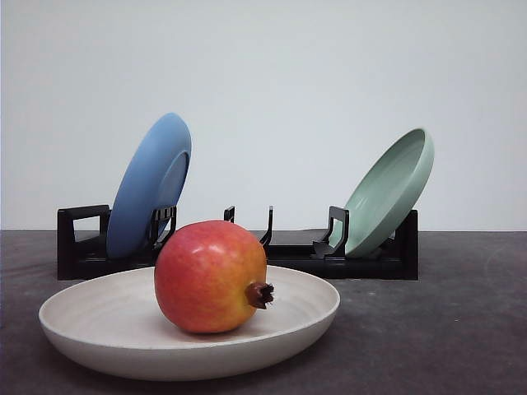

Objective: Place pomegranate in white plate

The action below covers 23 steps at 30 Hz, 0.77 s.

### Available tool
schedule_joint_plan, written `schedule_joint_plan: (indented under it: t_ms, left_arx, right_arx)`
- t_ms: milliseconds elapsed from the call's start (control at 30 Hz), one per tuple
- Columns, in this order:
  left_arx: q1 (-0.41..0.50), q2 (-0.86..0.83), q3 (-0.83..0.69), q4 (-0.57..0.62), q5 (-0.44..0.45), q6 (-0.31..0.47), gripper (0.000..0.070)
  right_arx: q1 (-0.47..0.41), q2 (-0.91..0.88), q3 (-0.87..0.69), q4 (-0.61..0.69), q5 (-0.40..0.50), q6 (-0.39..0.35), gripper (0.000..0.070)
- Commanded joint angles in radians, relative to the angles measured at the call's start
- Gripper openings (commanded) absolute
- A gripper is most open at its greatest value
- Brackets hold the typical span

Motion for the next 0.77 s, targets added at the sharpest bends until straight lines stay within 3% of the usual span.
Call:
schedule_joint_plan:
  t_ms: [0, 733]
  left_arx:
    - [0.000, -0.002, -0.010, 0.012, 0.001, 0.004, 0.0000]
    - [0.000, -0.002, -0.010, 0.012, 0.001, 0.004, 0.0000]
  right_arx:
    - [-0.002, -0.001, -0.004, 0.011, 0.000, 0.003, 0.0023]
    - [-0.002, -0.001, -0.004, 0.011, 0.000, 0.003, 0.0023]
